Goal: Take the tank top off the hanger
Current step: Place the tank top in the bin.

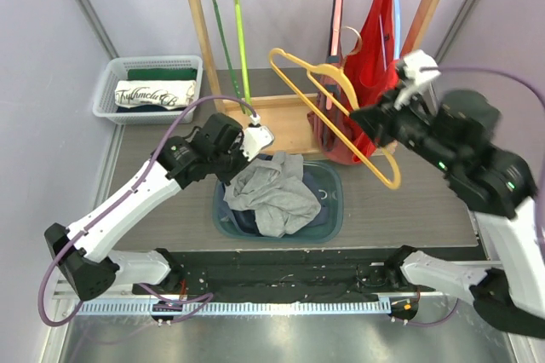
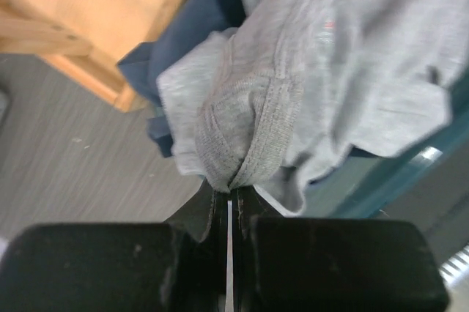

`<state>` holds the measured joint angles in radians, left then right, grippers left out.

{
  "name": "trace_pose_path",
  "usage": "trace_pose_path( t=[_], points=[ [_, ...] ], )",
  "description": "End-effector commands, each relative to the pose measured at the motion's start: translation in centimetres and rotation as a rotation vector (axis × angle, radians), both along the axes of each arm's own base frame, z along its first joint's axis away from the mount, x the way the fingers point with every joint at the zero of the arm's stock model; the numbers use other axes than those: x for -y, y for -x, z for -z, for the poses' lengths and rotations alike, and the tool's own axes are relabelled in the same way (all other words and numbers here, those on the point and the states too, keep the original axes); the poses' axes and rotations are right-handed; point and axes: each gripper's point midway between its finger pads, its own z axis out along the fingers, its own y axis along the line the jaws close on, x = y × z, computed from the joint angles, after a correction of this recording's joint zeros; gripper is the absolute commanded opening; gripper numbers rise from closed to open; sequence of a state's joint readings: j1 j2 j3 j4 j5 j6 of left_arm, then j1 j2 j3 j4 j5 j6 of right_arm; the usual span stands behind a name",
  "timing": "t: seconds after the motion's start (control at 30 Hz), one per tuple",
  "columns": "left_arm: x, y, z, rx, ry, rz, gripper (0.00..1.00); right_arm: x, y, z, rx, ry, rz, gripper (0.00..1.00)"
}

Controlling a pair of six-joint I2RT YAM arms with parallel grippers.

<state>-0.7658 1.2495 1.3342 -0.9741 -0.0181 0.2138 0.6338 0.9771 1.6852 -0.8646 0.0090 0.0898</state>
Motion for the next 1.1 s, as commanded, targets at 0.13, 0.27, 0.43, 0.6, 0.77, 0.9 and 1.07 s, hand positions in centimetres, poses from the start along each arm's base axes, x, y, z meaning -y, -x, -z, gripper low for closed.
trace_pose_path(
  t=[0.13,0.27,0.43,0.6,0.77,0.9,1.07],
  points=[
    [-0.1,-6.8,1.4,0.243,-0.109,-0.138,0.0,-1.6,-4.7,-2.5,-0.017,-0.08,0.12,0.01],
    [1.0,-7.6,5.1,0.19,-0.167,-0.132,0.05,-0.9,-5.2,-1.7,-0.027,-0.04,0.165,0.01],
    [1.9,-6.3,12.2,0.056,-0.306,-0.06,0.07,1.2,-4.5,-2.1,-0.019,0.003,0.229,0.01],
    [3.1,-3.9,15.4,-0.036,-0.365,0.013,0.06,3.0,-3.6,-2.6,-0.006,0.025,0.275,0.01],
    [5.7,-1.9,14.9,-0.06,-0.284,0.123,0.06,4.1,-3.4,-2.9,0.012,0.059,0.309,0.01],
    [6.2,0.0,14.3,-0.102,-0.276,0.211,0.13,3.6,-4.0,-3.4,0.017,0.074,0.294,0.01],
    [5.2,-1.9,11.9,0.001,-0.327,0.166,0.5,2.3,-5.4,-3.4,0.009,0.084,0.285,0.01]
  ],
)
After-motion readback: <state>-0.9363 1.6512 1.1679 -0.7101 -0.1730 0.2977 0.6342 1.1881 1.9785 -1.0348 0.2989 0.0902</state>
